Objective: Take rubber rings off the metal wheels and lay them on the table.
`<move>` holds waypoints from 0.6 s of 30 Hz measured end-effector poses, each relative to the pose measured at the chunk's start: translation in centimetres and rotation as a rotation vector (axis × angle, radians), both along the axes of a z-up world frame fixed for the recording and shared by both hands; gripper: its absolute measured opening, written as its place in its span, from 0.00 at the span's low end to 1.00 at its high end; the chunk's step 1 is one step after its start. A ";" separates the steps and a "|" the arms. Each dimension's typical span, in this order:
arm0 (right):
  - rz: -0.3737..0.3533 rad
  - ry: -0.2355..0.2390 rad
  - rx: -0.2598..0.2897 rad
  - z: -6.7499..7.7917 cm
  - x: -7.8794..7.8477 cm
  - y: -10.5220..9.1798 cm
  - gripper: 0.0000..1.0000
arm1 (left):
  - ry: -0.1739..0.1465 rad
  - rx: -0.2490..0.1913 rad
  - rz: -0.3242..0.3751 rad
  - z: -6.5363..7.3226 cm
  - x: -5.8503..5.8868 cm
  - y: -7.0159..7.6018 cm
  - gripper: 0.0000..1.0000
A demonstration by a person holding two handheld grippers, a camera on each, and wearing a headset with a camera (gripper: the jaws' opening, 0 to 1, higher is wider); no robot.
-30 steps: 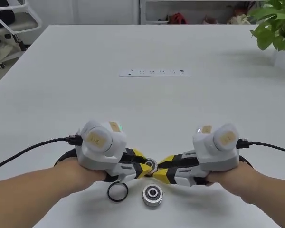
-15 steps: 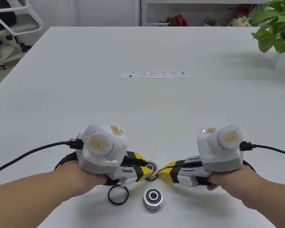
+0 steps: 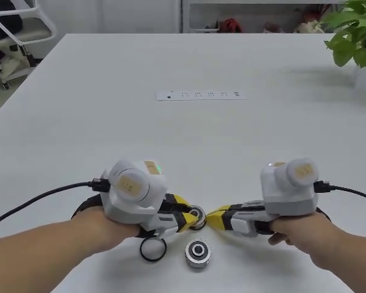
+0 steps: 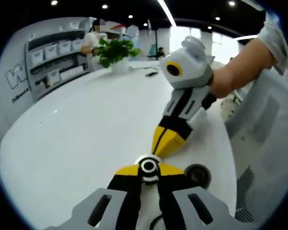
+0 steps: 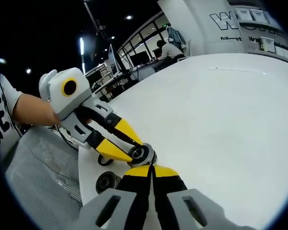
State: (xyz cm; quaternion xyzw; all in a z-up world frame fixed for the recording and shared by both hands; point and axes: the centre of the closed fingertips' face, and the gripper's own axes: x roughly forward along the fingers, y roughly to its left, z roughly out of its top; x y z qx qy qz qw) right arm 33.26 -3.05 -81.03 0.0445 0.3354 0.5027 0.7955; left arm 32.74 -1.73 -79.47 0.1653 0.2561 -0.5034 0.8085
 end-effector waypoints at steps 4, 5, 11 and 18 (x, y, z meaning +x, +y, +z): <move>-0.025 0.016 0.023 0.2 0.2 -0.1 0.00 | 0.000 0.001 0.001 0.0 0.0 0.0 0.12; -0.047 0.015 0.040 0.5 0.6 -0.3 0.00 | 0.000 0.000 0.001 0.0 0.0 0.0 0.12; -0.065 0.036 0.066 0.9 0.6 0.0 0.00 | -0.003 0.005 0.004 0.0 0.0 -0.1 0.12; -0.070 0.026 0.072 1.3 0.6 0.1 0.00 | -0.012 0.018 0.010 0.0 0.1 -0.1 0.12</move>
